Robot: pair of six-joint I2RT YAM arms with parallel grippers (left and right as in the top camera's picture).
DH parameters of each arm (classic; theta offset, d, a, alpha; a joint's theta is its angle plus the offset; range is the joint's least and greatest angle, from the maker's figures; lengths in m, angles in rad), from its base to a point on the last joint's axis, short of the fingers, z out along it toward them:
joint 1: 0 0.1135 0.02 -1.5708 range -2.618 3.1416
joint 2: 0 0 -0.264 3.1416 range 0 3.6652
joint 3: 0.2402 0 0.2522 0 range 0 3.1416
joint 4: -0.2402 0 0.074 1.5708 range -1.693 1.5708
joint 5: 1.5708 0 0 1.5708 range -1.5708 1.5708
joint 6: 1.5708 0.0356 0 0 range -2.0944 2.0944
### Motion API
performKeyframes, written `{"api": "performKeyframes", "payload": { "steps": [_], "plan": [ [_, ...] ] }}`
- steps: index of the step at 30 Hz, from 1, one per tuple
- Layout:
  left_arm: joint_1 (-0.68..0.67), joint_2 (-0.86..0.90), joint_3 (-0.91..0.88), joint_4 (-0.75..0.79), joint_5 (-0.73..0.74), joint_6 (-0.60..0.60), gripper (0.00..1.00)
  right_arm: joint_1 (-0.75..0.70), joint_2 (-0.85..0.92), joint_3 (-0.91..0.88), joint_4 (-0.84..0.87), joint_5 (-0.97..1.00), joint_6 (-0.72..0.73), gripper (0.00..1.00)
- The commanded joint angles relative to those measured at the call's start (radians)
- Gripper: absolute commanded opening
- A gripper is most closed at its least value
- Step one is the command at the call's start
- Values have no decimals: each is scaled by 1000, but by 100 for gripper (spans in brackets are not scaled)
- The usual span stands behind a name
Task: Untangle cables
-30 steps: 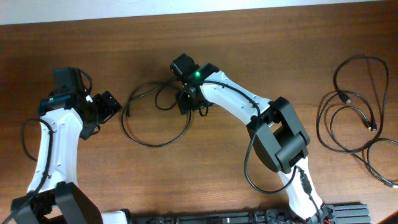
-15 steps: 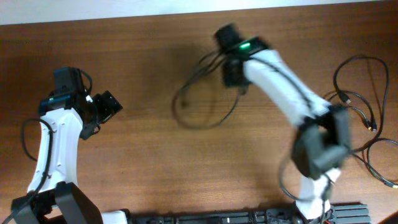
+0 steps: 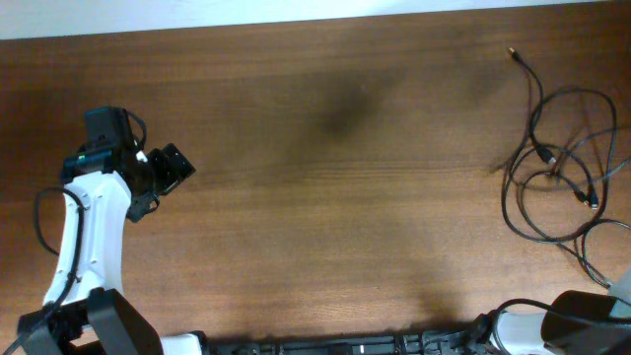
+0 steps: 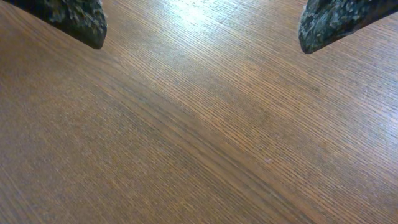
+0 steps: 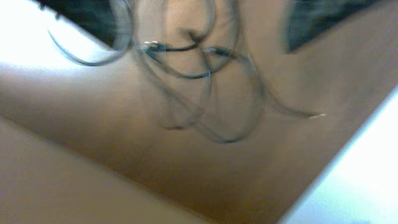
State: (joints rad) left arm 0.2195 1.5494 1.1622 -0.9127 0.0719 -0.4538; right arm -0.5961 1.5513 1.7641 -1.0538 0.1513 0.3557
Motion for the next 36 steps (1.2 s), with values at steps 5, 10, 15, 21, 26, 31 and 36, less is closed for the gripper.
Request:
{"api": "performKeyframes", "payload": {
  "steps": [5, 10, 15, 21, 26, 31, 36],
  "plan": [
    [-233, 8, -3, 346, 382, 353, 99, 127, 10, 3, 25, -880, -339, 99],
    [-445, 8, -3, 179, -261, 265, 99, 387, 90, 3, -201, -196, -337, 99],
    [-419, 8, -3, -162, -115, 199, 99, 419, 116, 2, -582, -248, -284, 99],
    [-420, -244, -177, -132, -49, 219, 99, 420, -203, -289, -401, -245, -314, 99],
    [-420, -906, -545, 326, -79, 223, 99, 420, -889, -838, 84, -243, -276, 99],
    [-420, -1059, -550, 306, -79, 223, 99, 419, -1137, -913, 100, -244, -276, 99],
    [-420, -1059, -550, 220, -79, 223, 99, 419, -1136, -913, 100, -244, -276, 99]
  ]
}}
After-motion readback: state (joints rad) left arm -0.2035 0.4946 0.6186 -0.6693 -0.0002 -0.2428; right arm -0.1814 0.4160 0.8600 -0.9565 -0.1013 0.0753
